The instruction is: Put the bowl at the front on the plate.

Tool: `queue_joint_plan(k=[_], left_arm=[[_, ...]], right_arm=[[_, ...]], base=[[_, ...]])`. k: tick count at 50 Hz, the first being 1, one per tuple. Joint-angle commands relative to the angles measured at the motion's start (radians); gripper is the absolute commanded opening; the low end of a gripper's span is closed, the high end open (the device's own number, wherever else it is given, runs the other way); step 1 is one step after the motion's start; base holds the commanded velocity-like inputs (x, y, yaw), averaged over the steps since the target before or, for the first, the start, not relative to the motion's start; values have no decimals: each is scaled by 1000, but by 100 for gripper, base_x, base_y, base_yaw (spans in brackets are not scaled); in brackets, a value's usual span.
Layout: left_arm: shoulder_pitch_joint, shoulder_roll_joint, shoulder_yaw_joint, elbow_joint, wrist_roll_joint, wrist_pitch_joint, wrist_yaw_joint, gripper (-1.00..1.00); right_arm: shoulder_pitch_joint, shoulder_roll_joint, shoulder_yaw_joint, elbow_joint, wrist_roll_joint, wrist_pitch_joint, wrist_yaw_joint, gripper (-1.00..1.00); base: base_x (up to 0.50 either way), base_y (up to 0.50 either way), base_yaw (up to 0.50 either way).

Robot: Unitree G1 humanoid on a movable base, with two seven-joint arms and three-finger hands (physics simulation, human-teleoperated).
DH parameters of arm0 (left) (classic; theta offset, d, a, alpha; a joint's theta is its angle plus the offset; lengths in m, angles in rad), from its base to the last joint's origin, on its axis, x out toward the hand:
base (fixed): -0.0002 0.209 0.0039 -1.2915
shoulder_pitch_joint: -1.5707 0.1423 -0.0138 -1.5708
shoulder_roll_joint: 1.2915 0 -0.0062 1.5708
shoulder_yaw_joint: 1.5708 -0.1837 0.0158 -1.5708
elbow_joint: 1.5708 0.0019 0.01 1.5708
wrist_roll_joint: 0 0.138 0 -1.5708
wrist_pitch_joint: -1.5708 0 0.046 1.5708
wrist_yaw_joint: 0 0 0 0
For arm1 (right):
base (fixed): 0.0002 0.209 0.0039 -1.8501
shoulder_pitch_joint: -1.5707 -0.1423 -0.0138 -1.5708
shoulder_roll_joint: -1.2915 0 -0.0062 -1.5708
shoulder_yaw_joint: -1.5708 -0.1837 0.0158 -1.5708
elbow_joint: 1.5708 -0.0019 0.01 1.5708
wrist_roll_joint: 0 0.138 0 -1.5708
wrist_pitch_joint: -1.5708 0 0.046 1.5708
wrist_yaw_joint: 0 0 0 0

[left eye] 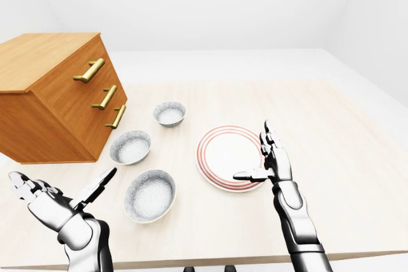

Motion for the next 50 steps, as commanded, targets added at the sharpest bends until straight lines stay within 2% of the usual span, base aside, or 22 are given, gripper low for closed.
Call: queue_joint_plan(k=[1,3,4,6,7,8,13,14,17,21,23,28,29,30,34,41,42,50], left_arm=[[5,-1,-1,-8,0,7,0,100],[3,-2,-1,-1,0,2,0,100],[-5,0,-3,20,4,-15,0,100],[0,0,-5,8,4,-7,0,100],[-4,0,-4,17,5,-19,0,100],[-7,1,-3,24,3,-29,0,100],[-3,4,-5,13,-2,-10,0,100],[-4,5,-5,15,-2,-10,0,100],[-6,6,-5,21,-3,-12,0,100],[2,2,-4,-4,-3,7,0,100],[-7,4,-3,20,-2,-8,0,100],[-4,5,-4,10,-3,0,0,100],[-11,6,-3,21,-1,-8,0,100],[-9,7,-3,15,-3,-4,0,100],[-10,8,-5,22,-4,-10,0,100],[-8,9,-4,18,-6,-5,0,100],[-8,6,0,9,-9,-13,0,100],[-10,8,-2,12,-11,-12,0,100]], right_arm=[[8,-2,13,-16,-23,-4,4,100],[12,-3,25,-26,-44,-11,13,100],[7,-3,27,-8,-58,-23,12,100],[7,1,34,-23,-77,1,10,100],[5,0,38,-22,-86,1,15,100],[7,1,38,-29,-102,17,2,100],[5,8,58,-37,-159,55,-10,100],[2,11,68,-38,-179,83,-16,100],[-2,18,88,-60,-222,132,-29,100],[-13,28,110,-120,-258,132,-28,100],[-25,31,115,-146,-274,132,-37,100],[-57,29,131,-190,-334,132,-33,100],[-93,31,138,-211,-404,132,-56,100],[-102,37,138,-218,-420,132,-60,100],[-147,50,159,-223,-522,132,-90,100],[-187,66,177,-249,-597,132,-59,100],[-202,58,196,-265,-657,132,-55,100],[-256,68,241,-261,-897,132,68,100]], base=[[0,0,0],[0,0,0],[0,0,0],[0,0,0],[0,0,0],[0,0,0],[0,0,0],[0,0,0],[0,0,0],[0,0,0],[0,0,0],[0,0,0],[0,0,0],[0,0,0],[0,0,0],[0,0,0],[0,0,0],[0,0,0]])
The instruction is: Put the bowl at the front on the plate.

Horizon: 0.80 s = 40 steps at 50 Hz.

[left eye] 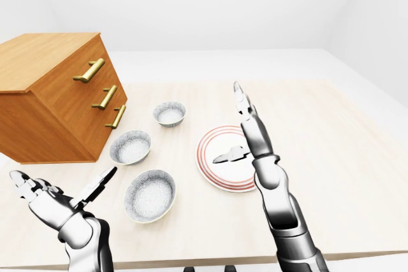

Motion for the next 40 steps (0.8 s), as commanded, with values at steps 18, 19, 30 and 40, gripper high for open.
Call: queue_joint_plan(k=[18,19,30,40], left_arm=[[4,-2,6,-16,-14,3,0,100],[2,-2,6,-11,-14,-1,0,100],[2,-1,2,-6,-13,-5,0,100],[6,-4,7,-26,-15,9,0,100]], right_arm=[[-239,97,58,67,-751,0,294,100],[-238,96,63,65,-774,0,324,100],[-270,149,41,114,-923,0,386,100],[-268,169,62,155,-1094,0,415,100]], base=[[0,0,0],[0,0,0],[0,0,0],[0,0,0]])
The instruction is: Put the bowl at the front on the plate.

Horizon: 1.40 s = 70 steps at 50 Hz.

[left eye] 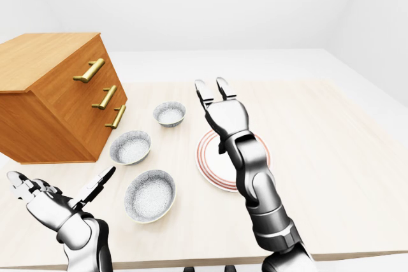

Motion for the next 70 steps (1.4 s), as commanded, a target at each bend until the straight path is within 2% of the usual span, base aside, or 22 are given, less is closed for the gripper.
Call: queue_joint_plan(k=[1,3,6,8,11,13,36,39,43,45,52,64,67,70], left_arm=[[1,-2,3,-8,-1,6,0,100],[-3,-1,3,4,-1,-2,0,100],[2,-1,3,-11,-3,9,0,100],[-4,0,4,9,-3,-5,0,100],[-5,2,3,14,-3,-8,0,100],[-2,2,2,4,-5,0,0,100],[-2,2,3,3,-5,0,0,100],[-5,4,4,13,-6,-5,0,100],[0,3,3,2,-6,2,0,100],[-5,3,3,15,-4,-8,0,100],[1,2,2,-3,-2,7,0,100],[-4,4,2,10,-3,0,0,100],[-7,5,1,22,-4,-9,0,100],[-2,4,2,5,-4,3,0,100]], right_arm=[[-15,36,8,42,-174,0,52,100],[-15,41,13,41,-203,0,63,100],[-9,46,11,39,-215,0,68,100],[-7,51,11,29,-215,0,80,100],[-4,54,12,27,-225,0,92,100],[7,54,14,16,-219,0,109,100],[9,57,15,19,-229,0,107,100],[26,64,30,12,-253,0,121,100],[35,59,44,1,-270,0,142,100],[37,64,43,-16,-273,0,146,100],[56,84,65,-26,-249,0,121,100],[112,117,129,-60,-267,0,123,100],[134,125,148,-71,-277,0,124,100],[161,125,170,-82,-283,0,125,100]], base=[[0,0,0],[0,0,0],[0,0,0],[0,0,0],[0,0,0],[0,0,0],[0,0,0],[0,0,0],[0,0,0],[0,0,0],[0,0,0],[0,0,0],[0,0,0],[0,0,0]])
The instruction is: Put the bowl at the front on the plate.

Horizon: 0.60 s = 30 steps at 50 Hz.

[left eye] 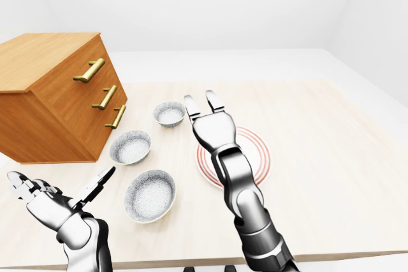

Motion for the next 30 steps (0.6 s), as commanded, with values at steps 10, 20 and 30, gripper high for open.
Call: queue_joint_plan(k=[10,20,30], left_arm=[[-1,1,-1,0,-1,0,0,100],[-1,2,-2,3,-2,-3,0,100],[-2,2,-3,7,1,-7,0,100]], right_arm=[[125,32,125,-115,-29,0,40,100],[202,15,220,-141,-26,0,64,100],[298,-66,279,-166,43,0,-14,100]], base=[[0,0,0],[0,0,0],[0,0,0]])
